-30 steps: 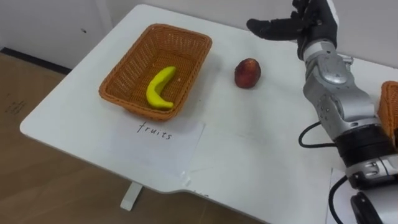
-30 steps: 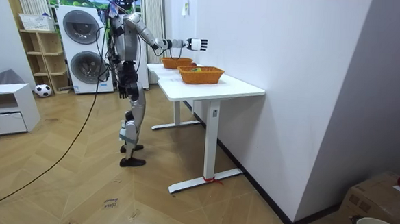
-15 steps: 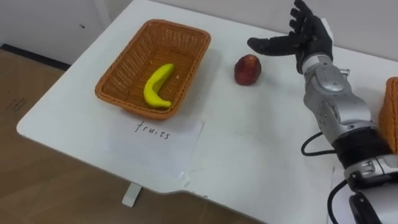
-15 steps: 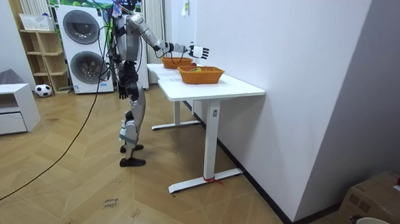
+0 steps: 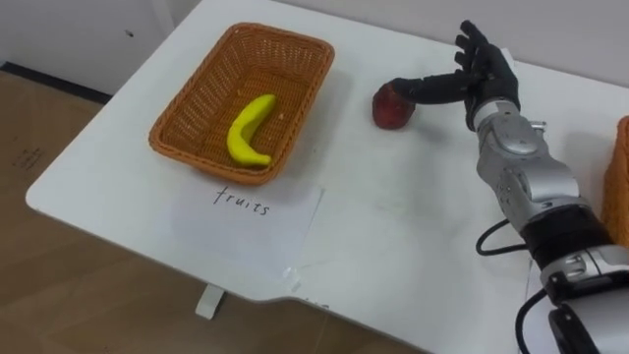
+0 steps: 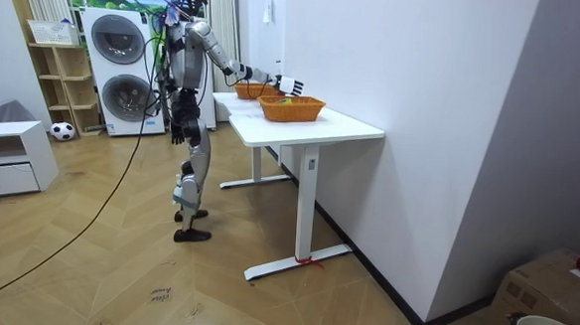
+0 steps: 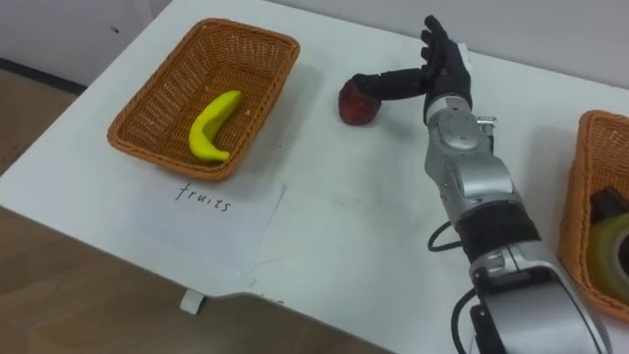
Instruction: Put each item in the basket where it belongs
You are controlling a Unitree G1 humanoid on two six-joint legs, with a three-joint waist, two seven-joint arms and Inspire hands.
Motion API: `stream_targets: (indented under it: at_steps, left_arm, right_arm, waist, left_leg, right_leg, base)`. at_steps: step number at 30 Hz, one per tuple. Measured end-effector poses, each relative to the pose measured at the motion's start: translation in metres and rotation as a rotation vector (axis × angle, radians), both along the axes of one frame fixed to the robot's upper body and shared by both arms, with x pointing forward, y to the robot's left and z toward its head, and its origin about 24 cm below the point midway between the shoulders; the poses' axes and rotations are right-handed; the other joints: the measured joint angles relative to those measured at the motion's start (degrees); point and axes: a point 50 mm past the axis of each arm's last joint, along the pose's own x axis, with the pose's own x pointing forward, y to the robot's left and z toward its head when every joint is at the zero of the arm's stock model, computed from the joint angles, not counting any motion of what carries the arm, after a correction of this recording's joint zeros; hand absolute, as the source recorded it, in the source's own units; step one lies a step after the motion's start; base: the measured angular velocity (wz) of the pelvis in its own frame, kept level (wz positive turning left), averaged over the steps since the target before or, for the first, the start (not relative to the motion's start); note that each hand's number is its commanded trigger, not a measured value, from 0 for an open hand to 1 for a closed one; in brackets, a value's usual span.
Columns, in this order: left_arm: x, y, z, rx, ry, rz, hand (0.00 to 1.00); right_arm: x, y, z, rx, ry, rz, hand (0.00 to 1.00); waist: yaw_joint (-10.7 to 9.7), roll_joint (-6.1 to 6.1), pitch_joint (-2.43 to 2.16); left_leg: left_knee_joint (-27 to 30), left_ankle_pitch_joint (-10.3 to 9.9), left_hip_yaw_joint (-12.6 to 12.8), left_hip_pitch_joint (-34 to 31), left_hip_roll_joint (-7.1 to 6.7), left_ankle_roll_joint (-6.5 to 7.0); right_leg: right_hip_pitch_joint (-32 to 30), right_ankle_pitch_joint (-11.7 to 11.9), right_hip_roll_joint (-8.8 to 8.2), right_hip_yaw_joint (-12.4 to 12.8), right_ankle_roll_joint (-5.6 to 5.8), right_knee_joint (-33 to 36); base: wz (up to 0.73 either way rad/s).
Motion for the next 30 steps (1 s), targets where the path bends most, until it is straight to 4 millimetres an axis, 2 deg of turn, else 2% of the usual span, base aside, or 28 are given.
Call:
stream_targets:
  at_steps: [6,11,23,30]
  left_arm:
    - [0.006,-0.002,0.000,-0.019,-0.017,0.030,0.00]
    - [0.013,-0.005,-0.001,-0.035,-0.031,0.027,0.00]
    - [0.014,-0.005,-0.001,-0.035,-0.025,0.021,0.00]
    - [0.016,-0.002,-0.001,-0.060,-0.043,0.006,0.00]
  right_arm:
    - [0.000,0.000,-0.003,0.001,0.009,0.001,0.00]
    - [-0.001,-0.001,-0.010,-0.001,0.038,-0.001,0.00]
    - [-0.002,0.000,-0.014,-0.085,0.055,0.024,0.00]
    - [-0.003,0.007,-0.020,-0.178,0.078,0.099,0.00]
  waist:
    - [0.20,-0.14,0.23]
    - [0.23,-0.14,0.23]
    - [0.35,-0.25,0.16]
    - [0.72,-0.57,0.22]
  left_leg:
    - [-0.11,0.00,-0.01,-0.05,0.02,0.00]
    - [-0.27,0.00,0.06,-0.05,0.02,0.00]
    - [-0.29,0.00,0.17,-0.49,0.09,0.00]
    - [-0.22,0.00,0.13,-0.49,0.11,0.00]
  right_leg:
    - [-0.09,0.00,0.01,0.01,0.00,-0.06]
    - [-0.32,0.00,-0.01,0.12,0.00,-0.05]
    - [-1.30,0.00,0.02,0.20,0.00,0.04]
    - [-1.23,0.01,0.05,0.16,-0.01,0.14]
  base:
    - [0.00]
    - [-0.02]
    - [-0.01]
    - [0.00]
